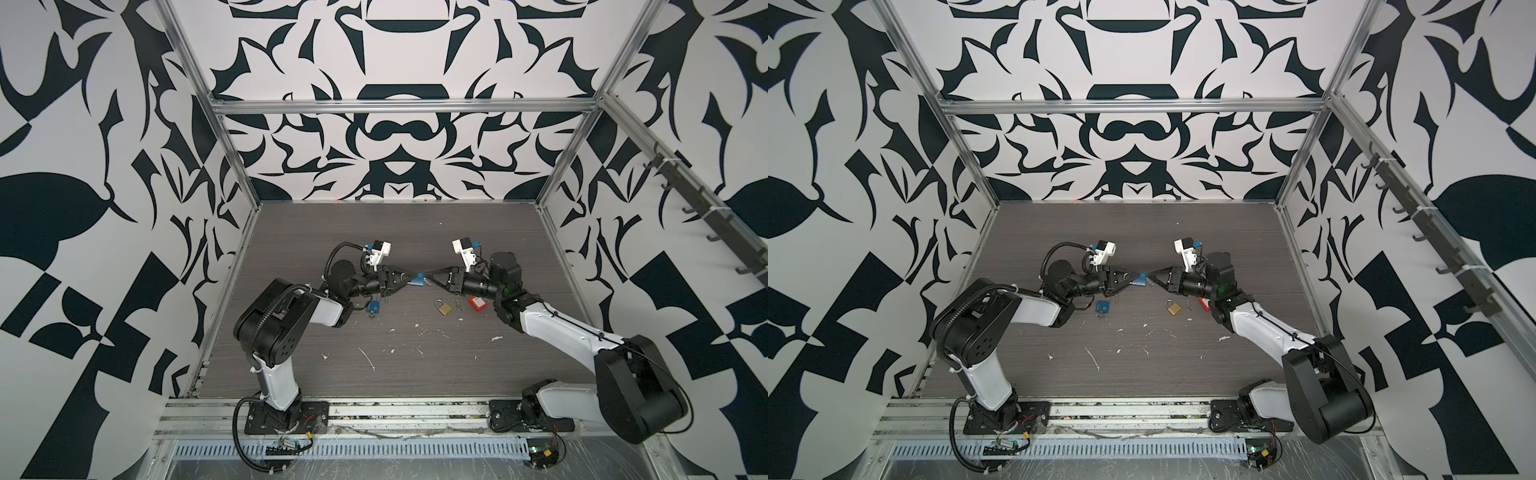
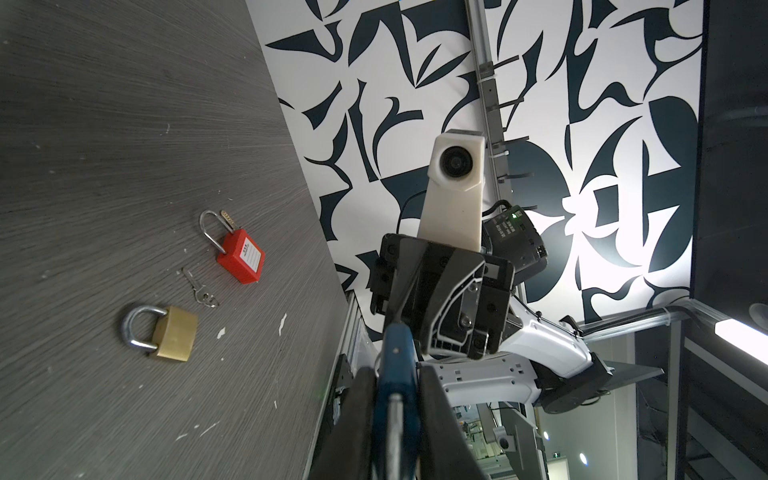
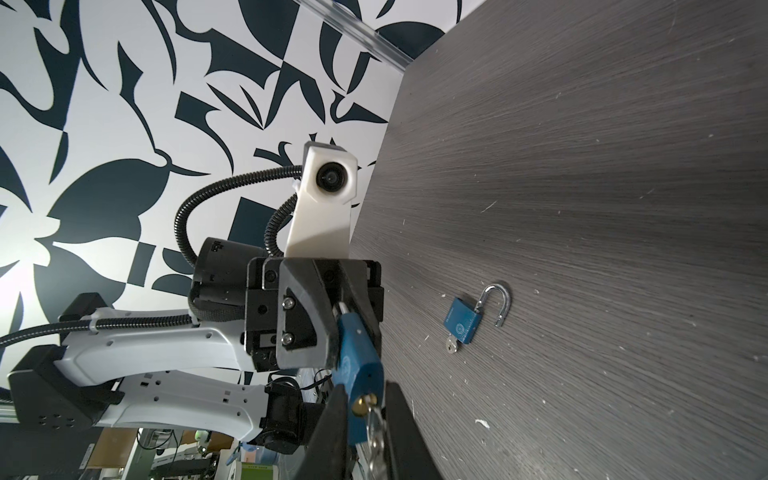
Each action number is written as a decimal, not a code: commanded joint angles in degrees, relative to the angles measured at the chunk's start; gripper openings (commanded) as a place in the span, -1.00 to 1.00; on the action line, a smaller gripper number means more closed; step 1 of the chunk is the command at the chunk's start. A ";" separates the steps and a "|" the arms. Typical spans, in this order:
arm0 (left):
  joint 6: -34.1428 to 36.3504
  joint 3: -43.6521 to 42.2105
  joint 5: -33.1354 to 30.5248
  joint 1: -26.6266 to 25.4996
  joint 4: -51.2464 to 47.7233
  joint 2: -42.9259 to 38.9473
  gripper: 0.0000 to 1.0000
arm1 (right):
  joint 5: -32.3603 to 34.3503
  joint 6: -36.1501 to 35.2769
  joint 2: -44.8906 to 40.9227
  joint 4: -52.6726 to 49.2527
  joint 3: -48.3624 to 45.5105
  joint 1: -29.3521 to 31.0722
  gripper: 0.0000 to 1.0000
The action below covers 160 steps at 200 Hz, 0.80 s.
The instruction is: Lock with the key
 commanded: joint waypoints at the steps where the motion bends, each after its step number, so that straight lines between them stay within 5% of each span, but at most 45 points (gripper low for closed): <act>1: -0.68 1.53 -0.02 -0.31 3.47 -0.90 -1.00 | -1.77 2.22 0.34 6.26 0.04 0.52 -0.65; 160: -1.30 2.43 0.57 -0.20 3.48 -0.25 -1.00 | -3.26 0.66 -0.46 3.23 0.04 0.52 -0.80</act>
